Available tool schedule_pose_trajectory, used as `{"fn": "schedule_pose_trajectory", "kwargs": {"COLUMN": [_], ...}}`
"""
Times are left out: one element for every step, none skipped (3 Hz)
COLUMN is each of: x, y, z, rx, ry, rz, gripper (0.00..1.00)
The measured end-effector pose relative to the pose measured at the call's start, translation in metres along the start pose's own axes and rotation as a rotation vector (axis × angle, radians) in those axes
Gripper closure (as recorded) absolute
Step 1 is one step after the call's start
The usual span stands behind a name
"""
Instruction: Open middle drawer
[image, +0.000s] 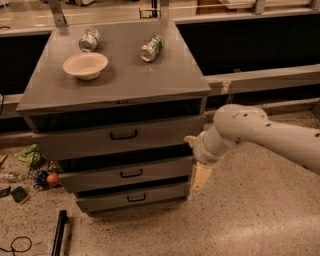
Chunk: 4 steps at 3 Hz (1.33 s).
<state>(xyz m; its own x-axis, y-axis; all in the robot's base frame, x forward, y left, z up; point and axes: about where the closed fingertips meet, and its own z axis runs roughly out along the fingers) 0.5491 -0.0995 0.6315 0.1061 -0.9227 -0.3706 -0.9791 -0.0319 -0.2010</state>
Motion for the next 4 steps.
{"fn": "schedule_pose_trajectory", "kwargs": {"x": [0.018,0.026,0.032,0.033], "y": [-0.023,-0.040,-0.051,-0.068], "z": [0.079,0.145,0.182,0.213], "rx": [-0.026,-0.064,-0.053,-0.034], "ry": [-0.018,-0.017,-0.021,-0.017], "rz": [-0.007,-0.051,-0.094,-0.133], "gripper": [0.00,0.00,0.00,0.00]}}
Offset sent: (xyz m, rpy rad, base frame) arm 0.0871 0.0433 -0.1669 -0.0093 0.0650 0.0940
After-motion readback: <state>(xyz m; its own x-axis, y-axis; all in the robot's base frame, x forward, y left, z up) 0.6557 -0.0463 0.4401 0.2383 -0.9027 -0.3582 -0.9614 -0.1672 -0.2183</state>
